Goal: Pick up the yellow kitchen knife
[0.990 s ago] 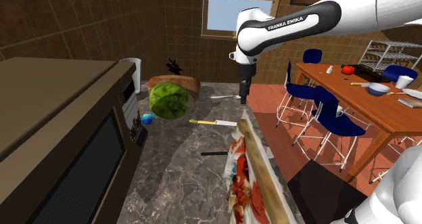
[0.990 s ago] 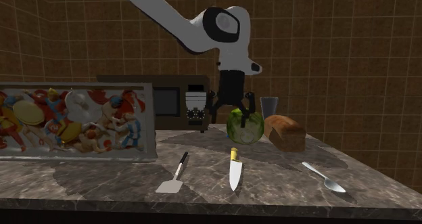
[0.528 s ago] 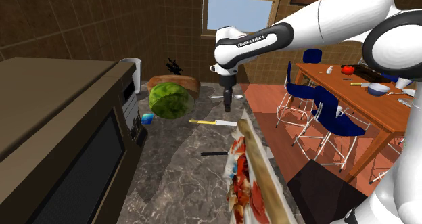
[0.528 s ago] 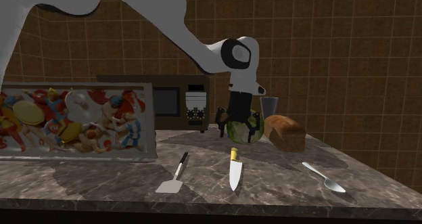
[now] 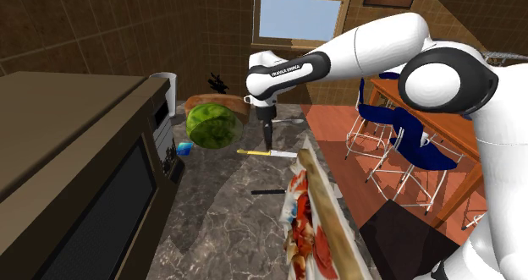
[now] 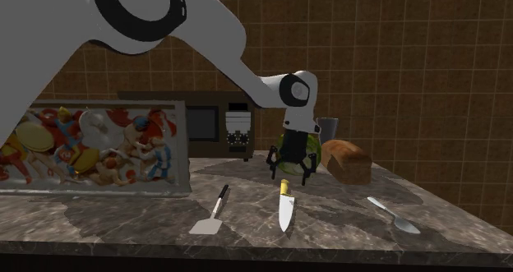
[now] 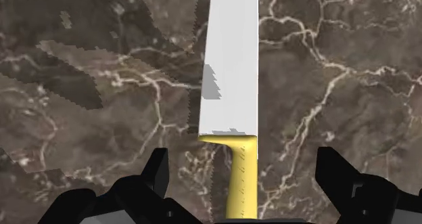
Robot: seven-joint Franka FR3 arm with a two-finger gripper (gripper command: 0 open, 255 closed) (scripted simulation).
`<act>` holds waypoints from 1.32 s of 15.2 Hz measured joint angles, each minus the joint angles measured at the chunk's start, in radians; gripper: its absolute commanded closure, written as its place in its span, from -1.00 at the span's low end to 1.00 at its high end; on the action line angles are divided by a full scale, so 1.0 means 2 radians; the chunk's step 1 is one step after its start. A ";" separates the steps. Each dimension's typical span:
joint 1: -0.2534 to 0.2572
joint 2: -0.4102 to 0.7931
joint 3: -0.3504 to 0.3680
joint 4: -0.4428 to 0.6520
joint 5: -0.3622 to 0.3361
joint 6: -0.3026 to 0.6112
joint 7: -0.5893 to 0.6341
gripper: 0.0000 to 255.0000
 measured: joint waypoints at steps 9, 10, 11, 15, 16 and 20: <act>-0.001 0.021 0.000 -0.008 -0.001 0.032 -0.001 1.00; -0.001 0.020 0.000 -0.008 -0.001 0.032 -0.001 1.00; -0.001 0.020 -0.001 -0.008 -0.001 0.033 -0.001 1.00; 0.000 0.020 -0.001 -0.009 -0.001 0.033 0.000 1.00; 0.000 0.020 -0.001 -0.010 -0.001 0.034 0.000 1.00; 0.000 0.013 0.000 -0.010 0.000 0.023 -0.002 1.00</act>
